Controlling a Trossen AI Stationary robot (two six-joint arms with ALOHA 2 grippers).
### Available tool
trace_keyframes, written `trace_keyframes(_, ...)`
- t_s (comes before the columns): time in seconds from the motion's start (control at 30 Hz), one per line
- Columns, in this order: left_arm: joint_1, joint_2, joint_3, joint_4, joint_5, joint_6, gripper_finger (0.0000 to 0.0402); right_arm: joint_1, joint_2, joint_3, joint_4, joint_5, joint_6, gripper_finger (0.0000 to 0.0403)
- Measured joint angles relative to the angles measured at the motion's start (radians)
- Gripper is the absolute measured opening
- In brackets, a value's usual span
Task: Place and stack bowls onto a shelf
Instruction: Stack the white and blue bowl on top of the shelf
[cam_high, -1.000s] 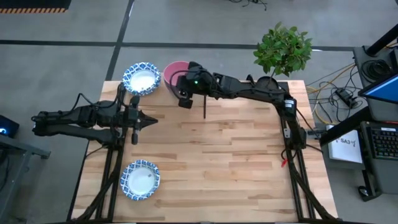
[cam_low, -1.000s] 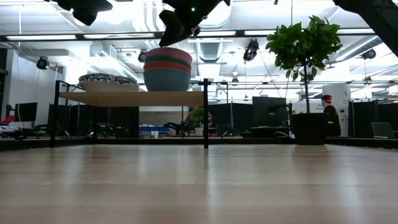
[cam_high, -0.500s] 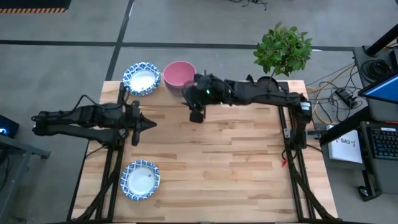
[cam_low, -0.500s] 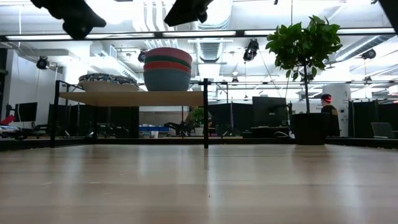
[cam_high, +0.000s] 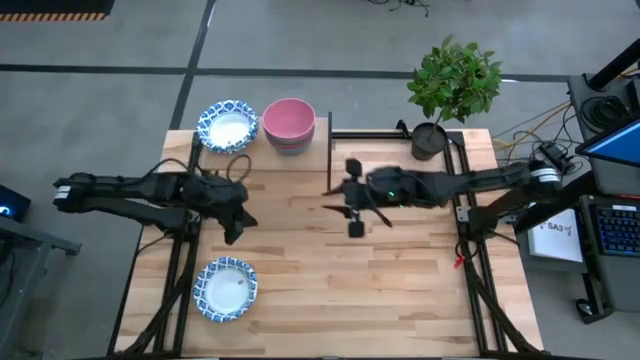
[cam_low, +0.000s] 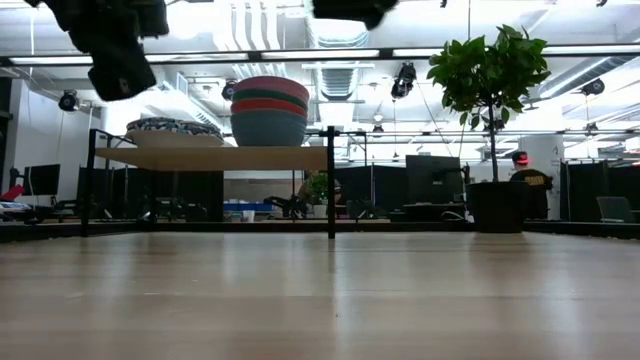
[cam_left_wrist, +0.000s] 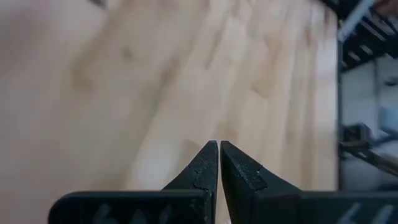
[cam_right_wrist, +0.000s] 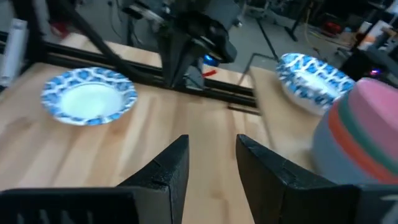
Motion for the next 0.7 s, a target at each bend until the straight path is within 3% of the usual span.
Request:
trace_keyframes(0.2, -0.002, 0.125, 0.000, -0.023, 0.182, -0.133, 0.0018, 0.056, -0.153, -0.271, 0.193, 0.000, 0.058, 0.0122)
trace_keyframes(0.4, -0.017, 0.240, 0.000, -0.102, 0.342, -0.159, 0.0052, 0.072, -0.255, -0.446, 0.361, 0.002, 0.076, 0.0119)
trace_keyframes(0.6, -0.131, 0.306, 0.000, -0.212, 0.277, 0.061, 0.0095, 0.071, -0.312, -0.502, 0.416, 0.003, 0.057, 0.0120)
trace_keyframes(0.7, -0.181, 0.336, 0.000, -0.260, 0.176, 0.114, 0.0112, 0.072, -0.321, -0.503, 0.415, 0.002, 0.050, 0.0120)
